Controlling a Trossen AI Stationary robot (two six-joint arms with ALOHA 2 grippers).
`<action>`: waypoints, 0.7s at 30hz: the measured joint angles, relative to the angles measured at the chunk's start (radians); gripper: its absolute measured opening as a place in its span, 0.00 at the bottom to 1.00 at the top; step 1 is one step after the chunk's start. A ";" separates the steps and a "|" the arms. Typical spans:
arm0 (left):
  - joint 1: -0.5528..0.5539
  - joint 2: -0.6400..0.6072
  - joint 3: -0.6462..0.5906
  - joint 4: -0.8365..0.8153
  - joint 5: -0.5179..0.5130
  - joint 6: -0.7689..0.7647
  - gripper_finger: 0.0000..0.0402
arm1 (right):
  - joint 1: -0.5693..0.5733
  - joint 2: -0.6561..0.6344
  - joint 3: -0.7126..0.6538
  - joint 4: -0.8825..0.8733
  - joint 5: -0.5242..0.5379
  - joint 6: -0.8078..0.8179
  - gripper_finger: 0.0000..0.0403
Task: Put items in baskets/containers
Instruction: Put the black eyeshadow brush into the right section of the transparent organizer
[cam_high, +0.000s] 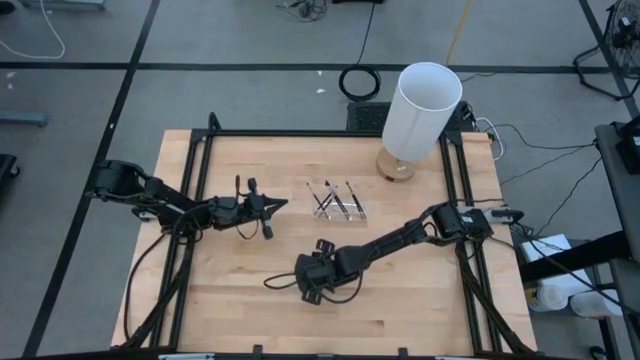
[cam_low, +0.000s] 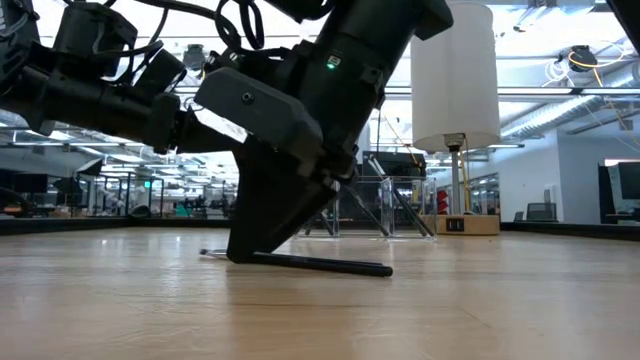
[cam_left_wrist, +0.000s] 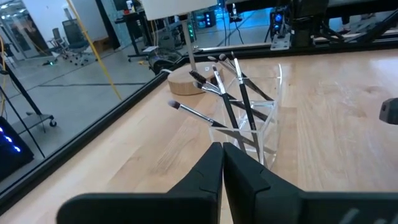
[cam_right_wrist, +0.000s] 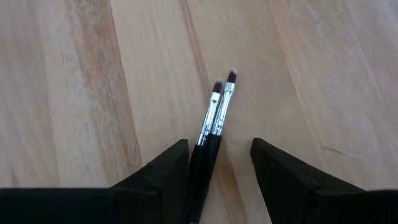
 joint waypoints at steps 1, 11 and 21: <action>0.000 0.000 0.000 -0.001 0.000 0.000 0.05 | 0.004 0.000 0.000 -0.004 -0.004 0.000 0.42; 0.000 0.000 0.000 -0.018 0.000 -0.002 0.05 | 0.052 0.000 -0.001 -0.045 -0.060 -0.023 0.42; -0.004 0.000 0.000 -0.018 0.000 -0.005 0.05 | 0.064 -0.020 -0.002 -0.090 -0.077 -0.006 0.42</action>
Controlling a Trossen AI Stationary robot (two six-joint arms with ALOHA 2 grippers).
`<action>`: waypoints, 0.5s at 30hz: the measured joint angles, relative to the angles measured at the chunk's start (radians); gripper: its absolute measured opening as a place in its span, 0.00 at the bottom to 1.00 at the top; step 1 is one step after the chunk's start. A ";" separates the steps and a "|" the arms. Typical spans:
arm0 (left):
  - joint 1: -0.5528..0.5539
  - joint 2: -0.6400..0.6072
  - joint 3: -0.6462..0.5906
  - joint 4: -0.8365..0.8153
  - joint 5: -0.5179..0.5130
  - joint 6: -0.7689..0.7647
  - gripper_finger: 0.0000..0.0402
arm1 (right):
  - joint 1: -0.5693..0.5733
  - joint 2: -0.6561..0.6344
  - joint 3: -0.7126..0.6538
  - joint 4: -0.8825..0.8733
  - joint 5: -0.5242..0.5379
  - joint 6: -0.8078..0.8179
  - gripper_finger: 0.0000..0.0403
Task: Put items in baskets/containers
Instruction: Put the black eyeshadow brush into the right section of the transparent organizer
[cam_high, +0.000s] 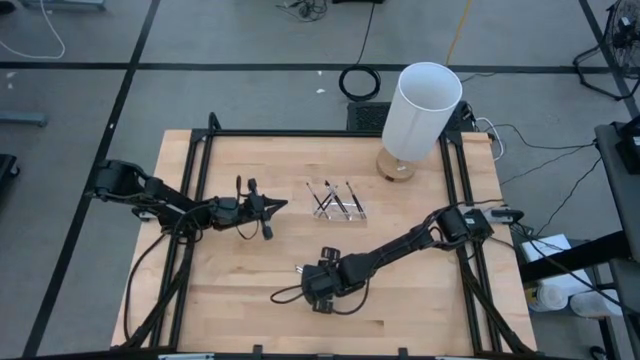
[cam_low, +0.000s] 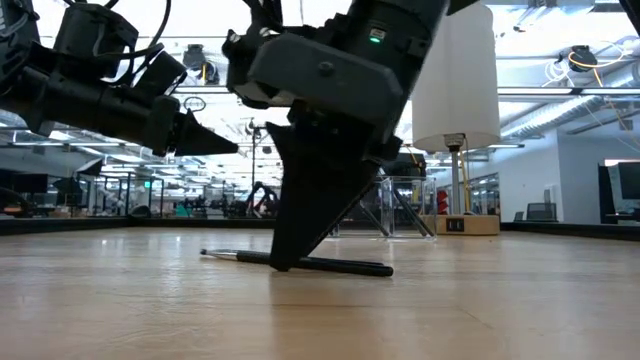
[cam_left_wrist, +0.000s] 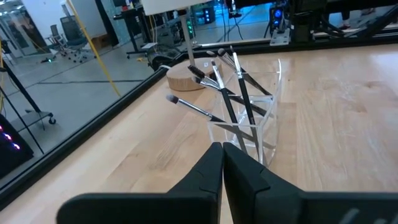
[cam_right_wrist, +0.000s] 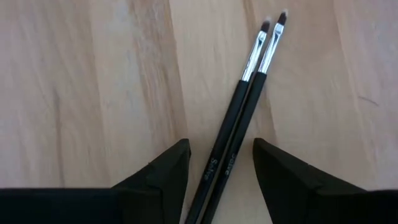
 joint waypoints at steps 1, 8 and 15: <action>0.000 0.000 0.000 0.000 0.000 0.001 0.05 | 0.000 -0.009 0.000 0.014 0.005 -0.012 0.42; 0.000 0.000 0.000 0.000 0.000 0.003 0.05 | 0.005 -0.094 -0.008 0.049 0.048 -0.054 0.42; 0.000 0.000 0.000 -0.001 0.007 0.000 0.05 | -0.019 -0.129 -0.003 0.089 0.161 -0.053 0.42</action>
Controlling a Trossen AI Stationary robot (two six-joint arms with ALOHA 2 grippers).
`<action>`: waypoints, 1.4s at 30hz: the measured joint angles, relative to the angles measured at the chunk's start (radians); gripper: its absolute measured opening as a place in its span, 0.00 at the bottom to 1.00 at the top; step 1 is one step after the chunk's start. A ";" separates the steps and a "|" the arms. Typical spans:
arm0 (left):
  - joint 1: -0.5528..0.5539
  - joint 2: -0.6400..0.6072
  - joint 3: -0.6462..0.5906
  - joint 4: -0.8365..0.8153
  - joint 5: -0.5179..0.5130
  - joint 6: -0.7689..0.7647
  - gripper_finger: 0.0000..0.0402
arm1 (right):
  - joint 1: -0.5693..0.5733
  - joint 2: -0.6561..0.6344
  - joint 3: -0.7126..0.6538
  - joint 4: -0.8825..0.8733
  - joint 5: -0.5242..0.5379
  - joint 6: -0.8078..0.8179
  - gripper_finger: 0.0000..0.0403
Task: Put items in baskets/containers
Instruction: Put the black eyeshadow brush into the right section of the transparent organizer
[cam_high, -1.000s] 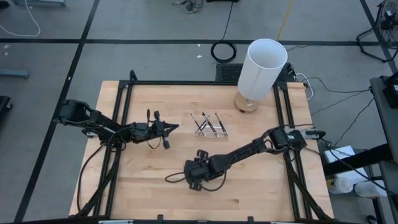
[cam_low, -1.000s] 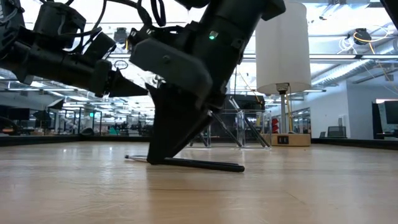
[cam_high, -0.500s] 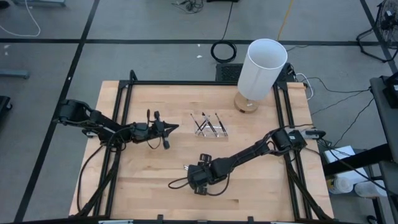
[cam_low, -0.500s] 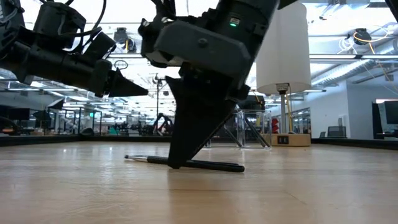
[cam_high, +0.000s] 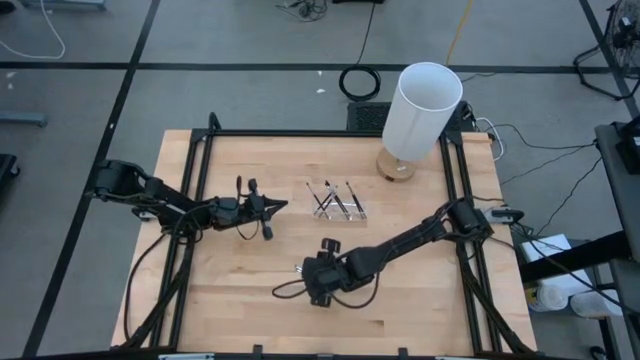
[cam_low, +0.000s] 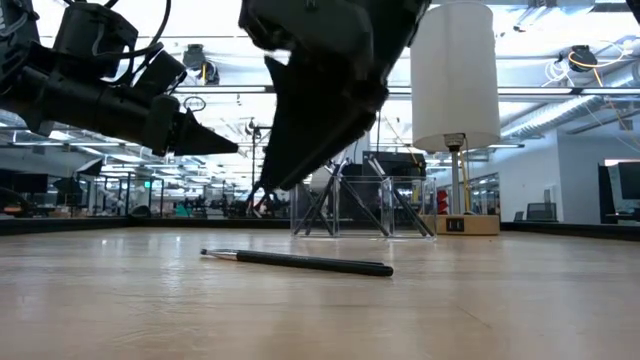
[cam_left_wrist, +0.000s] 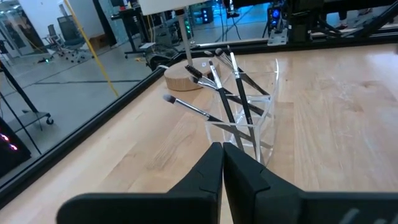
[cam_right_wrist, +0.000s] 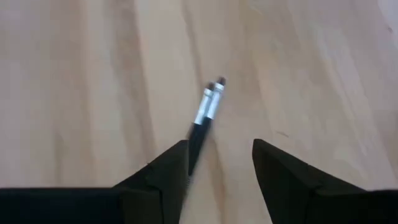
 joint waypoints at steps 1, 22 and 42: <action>0.000 0.000 0.000 0.000 0.000 0.000 0.05 | -0.004 0.001 -0.001 -0.006 0.006 0.008 0.42; 0.000 0.000 0.000 -0.003 0.000 0.004 0.05 | -0.042 0.010 -0.135 0.200 -0.010 0.046 0.42; 0.000 0.000 0.000 -0.003 0.000 0.013 0.05 | -0.045 0.018 -0.154 0.245 -0.012 0.055 0.42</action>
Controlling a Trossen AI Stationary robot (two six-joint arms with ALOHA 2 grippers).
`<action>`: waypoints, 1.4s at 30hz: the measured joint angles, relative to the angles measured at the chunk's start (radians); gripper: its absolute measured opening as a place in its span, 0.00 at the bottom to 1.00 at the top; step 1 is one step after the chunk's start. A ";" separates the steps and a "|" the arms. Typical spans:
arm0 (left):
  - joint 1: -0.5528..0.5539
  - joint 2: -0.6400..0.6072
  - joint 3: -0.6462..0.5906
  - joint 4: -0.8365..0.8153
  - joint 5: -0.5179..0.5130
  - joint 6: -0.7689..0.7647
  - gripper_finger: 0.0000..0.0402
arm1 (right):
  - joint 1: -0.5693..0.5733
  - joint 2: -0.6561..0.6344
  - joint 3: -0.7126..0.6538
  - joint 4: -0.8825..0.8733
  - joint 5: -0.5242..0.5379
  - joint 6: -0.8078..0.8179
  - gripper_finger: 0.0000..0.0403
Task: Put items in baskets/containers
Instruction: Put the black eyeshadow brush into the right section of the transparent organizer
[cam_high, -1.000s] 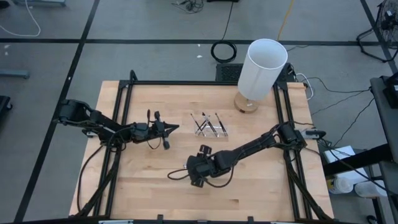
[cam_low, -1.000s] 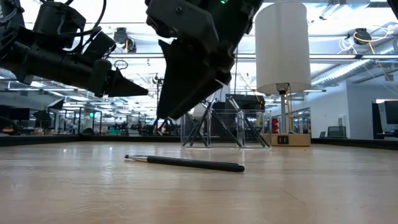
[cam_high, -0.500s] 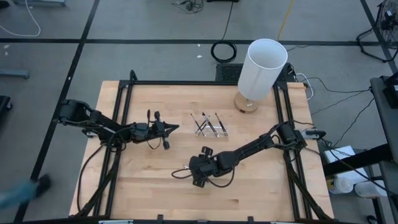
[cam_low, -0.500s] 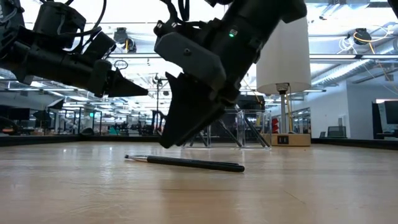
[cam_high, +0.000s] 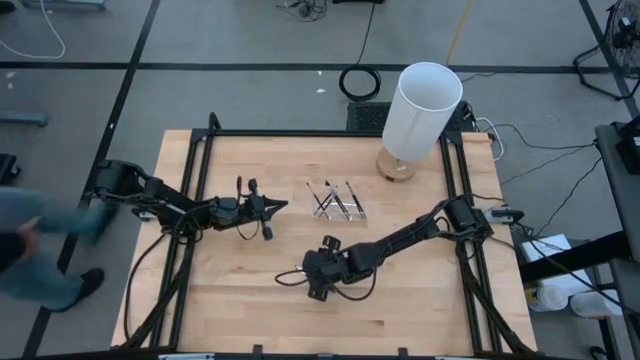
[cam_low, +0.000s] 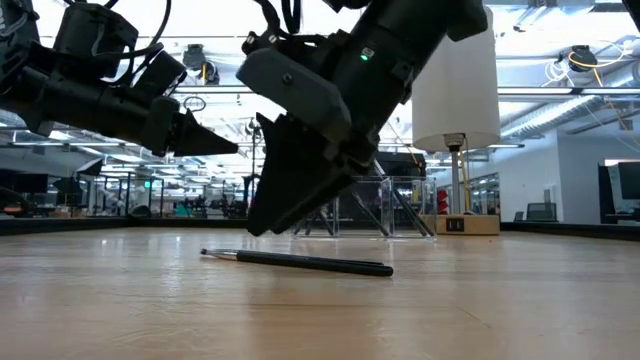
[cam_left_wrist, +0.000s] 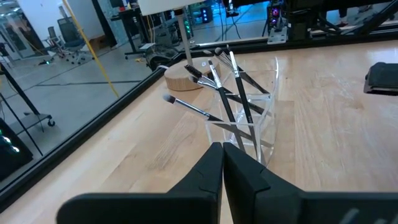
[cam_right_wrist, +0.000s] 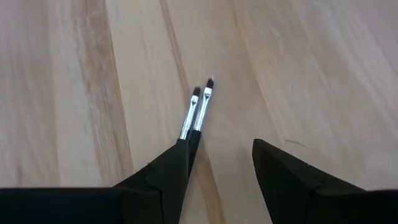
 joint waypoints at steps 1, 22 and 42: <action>0.000 0.000 0.000 0.000 0.000 0.000 0.05 | 0.000 0.000 0.000 0.001 -0.003 0.000 0.42; 0.000 0.000 0.000 -0.001 -0.002 -0.003 0.05 | 0.002 0.021 0.001 -0.043 -0.020 0.017 0.42; 0.000 0.000 0.000 -0.001 -0.002 -0.002 0.05 | -0.032 0.031 0.004 -0.151 -0.170 0.018 0.18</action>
